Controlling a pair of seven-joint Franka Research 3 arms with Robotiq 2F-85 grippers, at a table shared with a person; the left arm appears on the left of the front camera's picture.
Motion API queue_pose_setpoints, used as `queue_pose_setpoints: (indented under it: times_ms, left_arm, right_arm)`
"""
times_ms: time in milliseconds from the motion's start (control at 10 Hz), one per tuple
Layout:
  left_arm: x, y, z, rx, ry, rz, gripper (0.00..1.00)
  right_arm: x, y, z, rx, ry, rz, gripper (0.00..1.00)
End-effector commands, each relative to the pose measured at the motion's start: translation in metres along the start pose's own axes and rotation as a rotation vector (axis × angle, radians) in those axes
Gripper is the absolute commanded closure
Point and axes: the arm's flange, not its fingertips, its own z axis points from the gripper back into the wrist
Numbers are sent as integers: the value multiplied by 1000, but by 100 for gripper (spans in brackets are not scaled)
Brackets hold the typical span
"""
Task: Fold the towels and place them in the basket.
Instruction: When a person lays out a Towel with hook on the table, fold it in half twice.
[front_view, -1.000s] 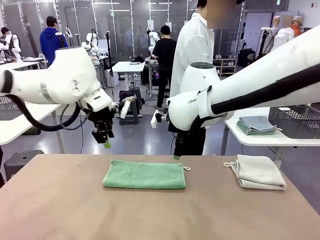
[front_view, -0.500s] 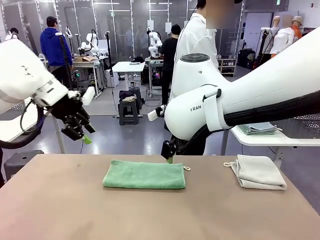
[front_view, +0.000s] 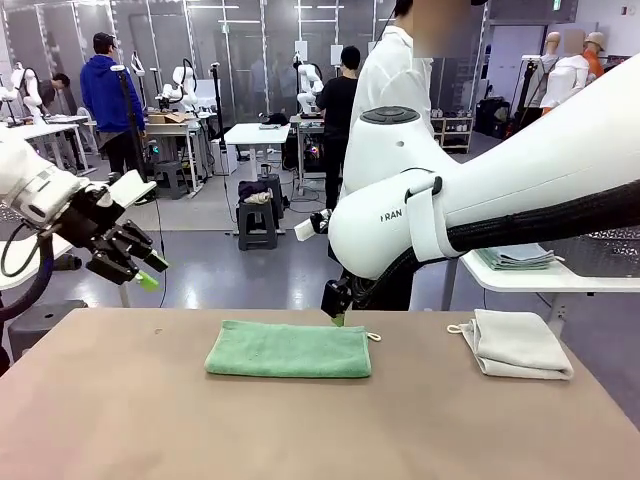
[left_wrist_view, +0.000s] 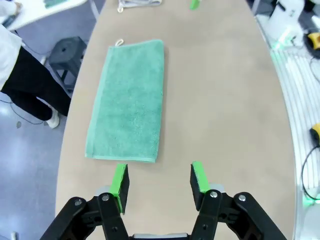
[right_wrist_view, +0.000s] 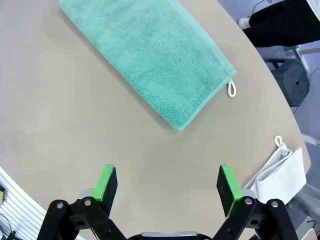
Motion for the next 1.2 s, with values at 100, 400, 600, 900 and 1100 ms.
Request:
queue_pose_setpoints:
  times_ms: [100, 400, 600, 900, 1100]
  left_arm:
    - [-29, -2, -2, -1, -152, 4, 37]
    - [-42, 0, -7, -12, -223, 3, 37]
    - [-49, 3, -8, -37, -273, 5, 37]
    - [-56, 7, -14, -52, -285, 17, 37]
    - [-53, 0, -12, -39, -244, 37, 37]
  right_arm:
    - [-2, 1, -12, -6, -12, -97, 0]
    - [-14, -27, -36, 35, -71, -318, 0]
    - [-22, -43, -43, 63, -95, -437, 0]
    - [-29, -62, -62, 133, -78, -556, 0]
    - [-26, -76, -87, 183, 5, -632, 0]
